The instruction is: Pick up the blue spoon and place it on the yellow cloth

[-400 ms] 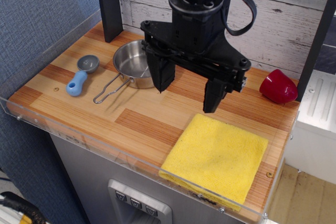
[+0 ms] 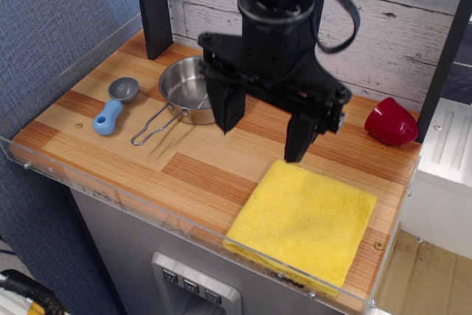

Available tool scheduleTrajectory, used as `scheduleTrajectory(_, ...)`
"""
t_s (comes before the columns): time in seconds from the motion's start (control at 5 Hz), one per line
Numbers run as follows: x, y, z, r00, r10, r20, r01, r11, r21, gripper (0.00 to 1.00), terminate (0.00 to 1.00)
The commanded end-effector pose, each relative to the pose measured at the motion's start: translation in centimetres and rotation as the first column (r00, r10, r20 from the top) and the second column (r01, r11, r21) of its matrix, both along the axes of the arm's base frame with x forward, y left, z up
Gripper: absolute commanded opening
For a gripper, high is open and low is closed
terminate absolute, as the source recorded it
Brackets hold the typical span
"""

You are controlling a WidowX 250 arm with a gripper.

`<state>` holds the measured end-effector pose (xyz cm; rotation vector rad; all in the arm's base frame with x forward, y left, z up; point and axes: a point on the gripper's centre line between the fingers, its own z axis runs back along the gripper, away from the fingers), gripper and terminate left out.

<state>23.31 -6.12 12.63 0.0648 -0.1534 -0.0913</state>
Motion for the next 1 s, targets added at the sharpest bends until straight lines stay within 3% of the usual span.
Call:
scheduleTrajectory(0.0,3.8,1.6,1.3,0.991,-0.021,0.131,0.025,0.999,-0.029,1.00,0.00)
scheduleTrajectory(0.4,2.9,9.2,0.9,0.989,0.071,0.133,-0.073,0.997,0.013,1.00,0.00)
scheduleTrajectory(0.6,2.3,12.0,0.1,0.992,0.056,0.113,-0.063,0.997,0.054,1.00,0.00)
scheduleTrajectory(0.8,2.0,13.7,-0.7,0.994,0.051,0.102,-0.056,0.997,0.054,1.00,0.00)
